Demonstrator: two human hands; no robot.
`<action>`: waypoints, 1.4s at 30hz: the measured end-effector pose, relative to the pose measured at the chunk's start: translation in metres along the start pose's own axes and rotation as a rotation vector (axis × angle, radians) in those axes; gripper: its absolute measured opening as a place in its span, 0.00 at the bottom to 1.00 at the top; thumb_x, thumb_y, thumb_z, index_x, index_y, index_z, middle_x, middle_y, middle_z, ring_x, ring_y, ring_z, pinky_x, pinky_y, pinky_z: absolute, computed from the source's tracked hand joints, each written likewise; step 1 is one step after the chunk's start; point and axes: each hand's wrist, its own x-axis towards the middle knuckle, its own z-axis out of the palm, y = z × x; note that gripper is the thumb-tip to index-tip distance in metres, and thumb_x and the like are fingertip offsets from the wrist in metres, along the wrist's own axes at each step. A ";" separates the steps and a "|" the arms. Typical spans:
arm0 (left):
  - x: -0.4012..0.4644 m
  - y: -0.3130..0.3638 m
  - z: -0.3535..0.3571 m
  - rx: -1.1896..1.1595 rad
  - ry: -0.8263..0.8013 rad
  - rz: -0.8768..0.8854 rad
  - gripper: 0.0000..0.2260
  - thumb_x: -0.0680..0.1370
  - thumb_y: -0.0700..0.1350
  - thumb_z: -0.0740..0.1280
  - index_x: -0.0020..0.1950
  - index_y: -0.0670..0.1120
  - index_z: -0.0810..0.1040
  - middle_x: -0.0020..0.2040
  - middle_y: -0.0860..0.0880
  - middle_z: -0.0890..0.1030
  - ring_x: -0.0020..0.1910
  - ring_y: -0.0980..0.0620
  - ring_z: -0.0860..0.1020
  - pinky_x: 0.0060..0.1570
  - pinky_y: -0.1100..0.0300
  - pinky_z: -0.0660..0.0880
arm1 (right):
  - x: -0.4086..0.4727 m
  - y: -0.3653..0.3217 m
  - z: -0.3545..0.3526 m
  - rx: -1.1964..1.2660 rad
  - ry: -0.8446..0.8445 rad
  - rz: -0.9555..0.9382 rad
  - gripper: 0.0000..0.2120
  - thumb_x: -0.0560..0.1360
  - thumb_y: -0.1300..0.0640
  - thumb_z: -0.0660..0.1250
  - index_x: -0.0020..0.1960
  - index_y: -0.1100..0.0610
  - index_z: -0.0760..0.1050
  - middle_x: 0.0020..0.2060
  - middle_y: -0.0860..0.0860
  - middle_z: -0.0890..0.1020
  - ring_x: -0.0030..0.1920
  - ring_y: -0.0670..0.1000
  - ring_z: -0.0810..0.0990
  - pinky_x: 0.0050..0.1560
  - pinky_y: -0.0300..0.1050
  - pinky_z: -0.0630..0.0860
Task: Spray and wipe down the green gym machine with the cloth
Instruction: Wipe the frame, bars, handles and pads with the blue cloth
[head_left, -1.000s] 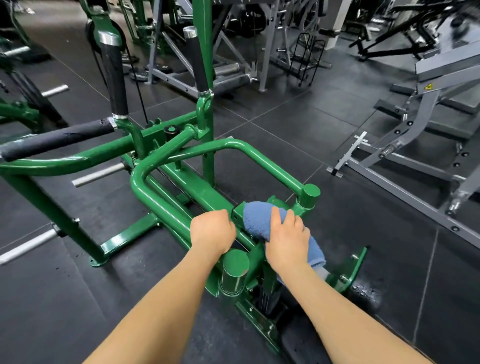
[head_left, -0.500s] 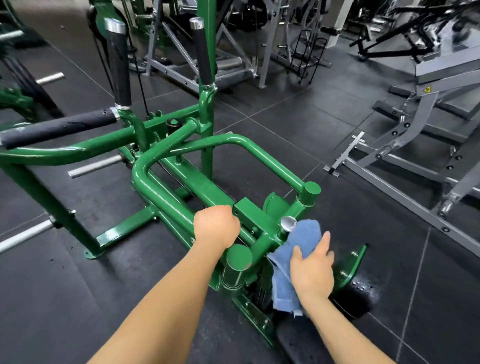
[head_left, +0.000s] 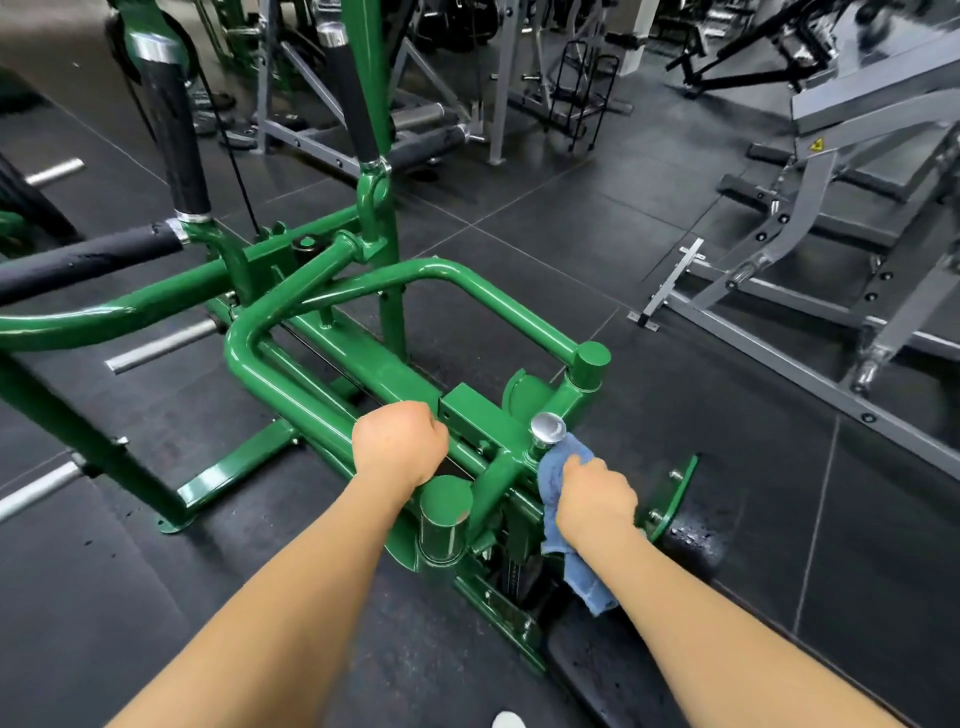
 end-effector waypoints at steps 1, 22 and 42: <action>-0.001 0.000 -0.001 0.002 0.000 -0.001 0.12 0.75 0.45 0.54 0.32 0.46 0.67 0.28 0.50 0.70 0.29 0.48 0.67 0.29 0.62 0.62 | -0.004 -0.001 0.000 -0.059 -0.020 -0.025 0.29 0.77 0.56 0.64 0.74 0.57 0.57 0.66 0.59 0.69 0.61 0.59 0.75 0.52 0.49 0.77; 0.001 0.000 0.002 0.003 0.005 0.015 0.11 0.72 0.45 0.55 0.30 0.46 0.63 0.26 0.50 0.64 0.27 0.49 0.60 0.27 0.63 0.59 | -0.012 -0.015 0.043 -0.145 0.089 0.043 0.36 0.81 0.59 0.57 0.77 0.62 0.35 0.73 0.72 0.52 0.65 0.73 0.67 0.57 0.52 0.76; 0.003 0.002 -0.001 0.019 -0.032 -0.022 0.13 0.74 0.45 0.56 0.29 0.46 0.65 0.26 0.50 0.65 0.27 0.48 0.63 0.28 0.63 0.62 | -0.030 -0.026 0.016 -0.113 0.072 -0.099 0.40 0.77 0.56 0.63 0.78 0.61 0.40 0.71 0.68 0.62 0.58 0.62 0.77 0.48 0.46 0.78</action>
